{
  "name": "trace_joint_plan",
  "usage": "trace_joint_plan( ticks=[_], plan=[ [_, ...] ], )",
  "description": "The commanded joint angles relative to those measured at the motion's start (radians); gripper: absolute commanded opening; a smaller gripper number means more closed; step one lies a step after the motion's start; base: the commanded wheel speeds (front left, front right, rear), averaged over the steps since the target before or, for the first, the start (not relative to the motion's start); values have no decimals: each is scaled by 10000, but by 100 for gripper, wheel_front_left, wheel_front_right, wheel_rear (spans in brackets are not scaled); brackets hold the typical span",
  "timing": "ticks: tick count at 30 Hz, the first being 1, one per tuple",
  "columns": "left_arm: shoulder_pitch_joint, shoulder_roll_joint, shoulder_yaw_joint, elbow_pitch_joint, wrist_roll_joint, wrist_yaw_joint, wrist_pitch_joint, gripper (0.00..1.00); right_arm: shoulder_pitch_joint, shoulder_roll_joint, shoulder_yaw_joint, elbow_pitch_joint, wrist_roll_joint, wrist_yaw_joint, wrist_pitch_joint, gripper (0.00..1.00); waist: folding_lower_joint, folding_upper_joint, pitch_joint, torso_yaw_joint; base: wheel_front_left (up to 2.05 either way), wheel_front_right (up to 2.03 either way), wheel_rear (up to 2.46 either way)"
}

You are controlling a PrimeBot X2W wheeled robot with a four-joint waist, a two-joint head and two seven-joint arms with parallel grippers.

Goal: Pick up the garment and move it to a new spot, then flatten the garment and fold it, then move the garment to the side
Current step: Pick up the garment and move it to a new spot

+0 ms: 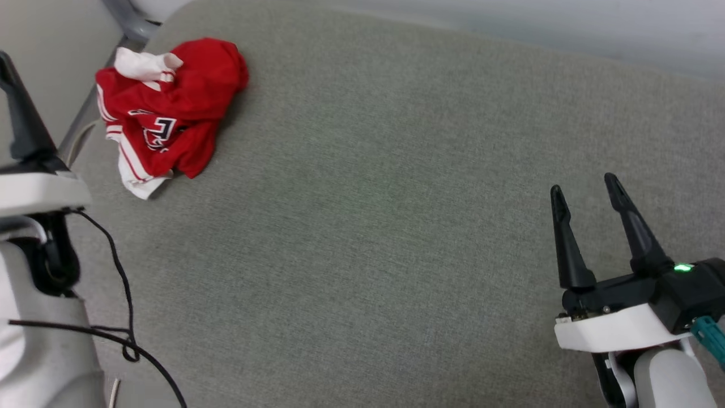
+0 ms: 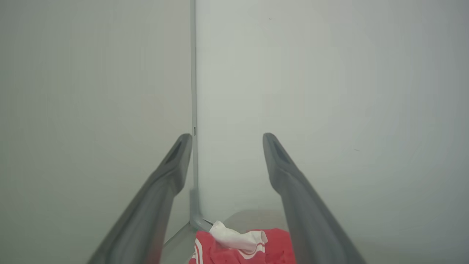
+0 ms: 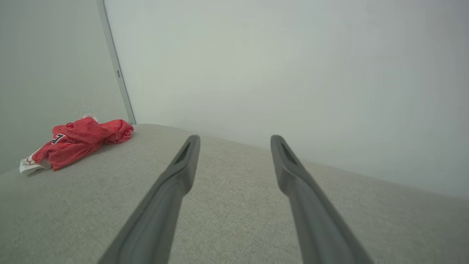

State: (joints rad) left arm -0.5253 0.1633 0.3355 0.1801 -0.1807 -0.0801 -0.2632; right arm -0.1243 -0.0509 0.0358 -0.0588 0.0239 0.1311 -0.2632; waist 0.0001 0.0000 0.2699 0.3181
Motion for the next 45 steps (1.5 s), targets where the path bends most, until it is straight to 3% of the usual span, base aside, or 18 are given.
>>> trace_joint_plan(
  ticks=[1,7,11,16,22,33,40,41,42,43,45],
  plan=[
    [-449,203,133,157,-79,-117,-25,100,-268,13,-43,-139,-120,-7,-25,100,-1,0,874,-466,0,0,0],
    [-2008,1270,209,1650,-586,-394,54,100,-649,10,-73,-707,-556,-7,-23,100,-1,0,1857,-761,0,0,0],
    [-3001,2038,-167,2906,-1349,-483,828,100,-779,-26,-160,-1063,-785,-7,-25,100,-1,0,2316,-877,0,0,0],
    [-3745,3065,-1189,4080,-2987,-493,2950,100,-896,-192,-263,-1408,-910,-7,-25,100,-1,0,2787,-981,0,0,0],
    [-4171,3857,-2007,4882,-5135,-498,5739,100,-1070,-344,-356,-1755,-983,-7,-24,100,-1,0,3252,-1055,0,0,0],
    [-4293,4587,-3212,5994,-6911,-494,9434,100,-1221,-523,-424,-2079,-1111,-7,-24,100,-1,0,3982,-1242,0,0,0],
    [-4316,4352,-3673,6564,-7111,-494,10049,100,-1306,-560,-421,-2114,-1098,-7,-24,100,-1,0,4189,-1303,0,0,0],
    [-4330,4343,-3721,6611,-7125,-493,9998,89,-1304,-554,-415,-2105,-1095,-7,-24,100,-1,0,4195,-1324,0,0,0],
    [-4324,4347,-3804,6614,-7091,-493,9929,20,-1319,-542,-404,-2088,-1093,-7,-24,100,-1,0,4182,-1349,0,0,0],
    [-4332,4365,-3875,6623,-7059,-493,9848,0,-1334,-528,-398,-2058,-1090,-7,-24,100,-1,0,4147,-1369,0,0,0],
    [-4430,4501,-3995,6597,-6968,-493,9628,0,-1332,-488,-393,-1998,-1057,-7,-24,100,-1,0,4033,-1407,0,0,0]
  ],
)
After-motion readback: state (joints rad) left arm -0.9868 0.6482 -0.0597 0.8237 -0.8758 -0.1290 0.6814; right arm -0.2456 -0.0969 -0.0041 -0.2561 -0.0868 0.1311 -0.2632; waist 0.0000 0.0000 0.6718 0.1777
